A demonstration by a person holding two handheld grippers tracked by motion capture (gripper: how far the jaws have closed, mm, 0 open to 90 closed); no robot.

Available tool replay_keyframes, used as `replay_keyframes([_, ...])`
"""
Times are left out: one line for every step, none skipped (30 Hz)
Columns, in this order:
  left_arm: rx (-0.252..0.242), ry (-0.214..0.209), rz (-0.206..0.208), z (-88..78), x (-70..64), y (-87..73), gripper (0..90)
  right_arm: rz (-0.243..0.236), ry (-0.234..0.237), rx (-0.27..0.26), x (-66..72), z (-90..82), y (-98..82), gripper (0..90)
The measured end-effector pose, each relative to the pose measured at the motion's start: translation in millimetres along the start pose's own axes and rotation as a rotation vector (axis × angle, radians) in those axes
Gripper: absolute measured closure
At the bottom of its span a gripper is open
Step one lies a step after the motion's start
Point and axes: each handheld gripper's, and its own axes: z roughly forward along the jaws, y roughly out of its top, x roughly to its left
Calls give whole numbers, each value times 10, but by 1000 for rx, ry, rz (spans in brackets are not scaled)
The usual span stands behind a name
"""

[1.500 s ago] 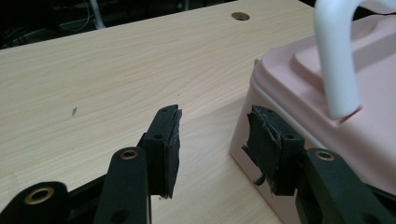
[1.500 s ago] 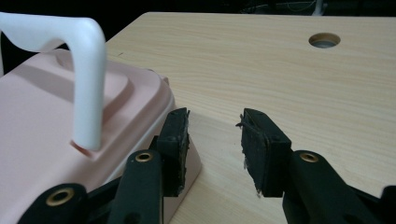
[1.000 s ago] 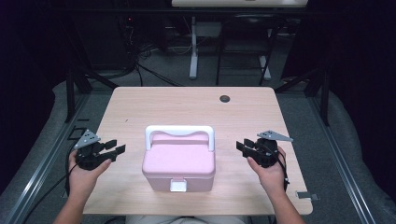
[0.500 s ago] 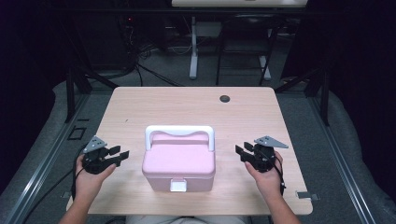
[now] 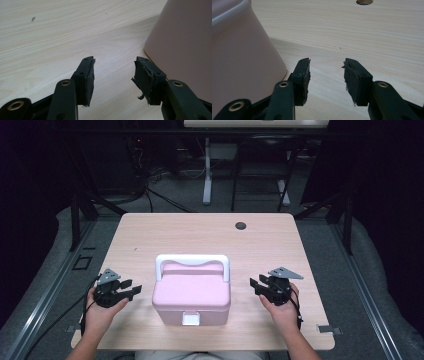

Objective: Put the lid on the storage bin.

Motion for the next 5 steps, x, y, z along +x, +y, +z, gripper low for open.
replay_keyframes([0,0,0,2,0,0,495,1,0,-1,1,-2,-2,552])
replay_keyframes([0,0,0,4,1,0,494,1,0,-2,2,-3,-2,550])
replay_keyframes([0,-3,1,7,4,2,493,3,0,-2,3,-4,-3,548])
replay_keyframes([1,-4,-4,13,4,2,492,2,-1,-2,1,-2,-4,547])
replay_keyframes([2,-5,-4,20,6,3,491,0,-2,-1,-2,2,-6,547])
